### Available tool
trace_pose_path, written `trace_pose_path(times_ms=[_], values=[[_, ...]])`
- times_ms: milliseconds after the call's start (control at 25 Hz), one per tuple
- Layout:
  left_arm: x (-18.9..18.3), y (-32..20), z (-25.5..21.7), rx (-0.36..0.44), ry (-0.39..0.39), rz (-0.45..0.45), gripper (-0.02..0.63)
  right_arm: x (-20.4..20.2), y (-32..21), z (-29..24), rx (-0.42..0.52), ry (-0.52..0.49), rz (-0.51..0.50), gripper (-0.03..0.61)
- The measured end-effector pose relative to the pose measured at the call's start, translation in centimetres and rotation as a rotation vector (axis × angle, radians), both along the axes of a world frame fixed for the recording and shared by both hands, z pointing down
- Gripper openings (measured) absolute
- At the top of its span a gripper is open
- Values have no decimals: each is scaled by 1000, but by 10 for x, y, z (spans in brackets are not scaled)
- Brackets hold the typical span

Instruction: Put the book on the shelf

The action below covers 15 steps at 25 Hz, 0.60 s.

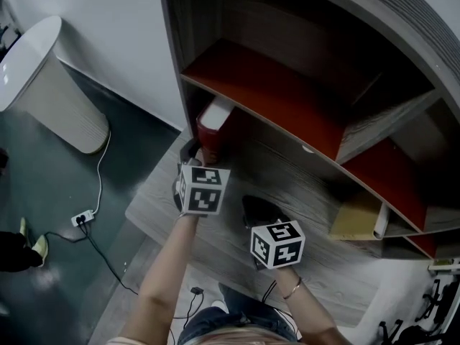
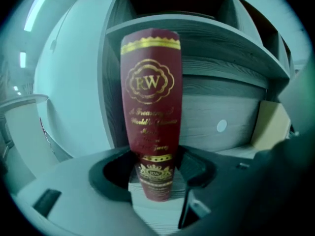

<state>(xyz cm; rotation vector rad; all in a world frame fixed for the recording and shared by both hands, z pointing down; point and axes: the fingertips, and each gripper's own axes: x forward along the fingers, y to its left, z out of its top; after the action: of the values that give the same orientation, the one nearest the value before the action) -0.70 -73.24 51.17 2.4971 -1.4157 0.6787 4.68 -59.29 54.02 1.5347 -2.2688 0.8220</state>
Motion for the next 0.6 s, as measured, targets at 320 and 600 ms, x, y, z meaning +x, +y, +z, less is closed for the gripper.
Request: trace_pose_path(times_ms=[320,600], values=[[-19,41,-18,19,14,-19,249,-6,27,-20,49,10,-5,9],[-40,91,-28,5,32,-19,244,-19,60,-33,77,8,-18,9]])
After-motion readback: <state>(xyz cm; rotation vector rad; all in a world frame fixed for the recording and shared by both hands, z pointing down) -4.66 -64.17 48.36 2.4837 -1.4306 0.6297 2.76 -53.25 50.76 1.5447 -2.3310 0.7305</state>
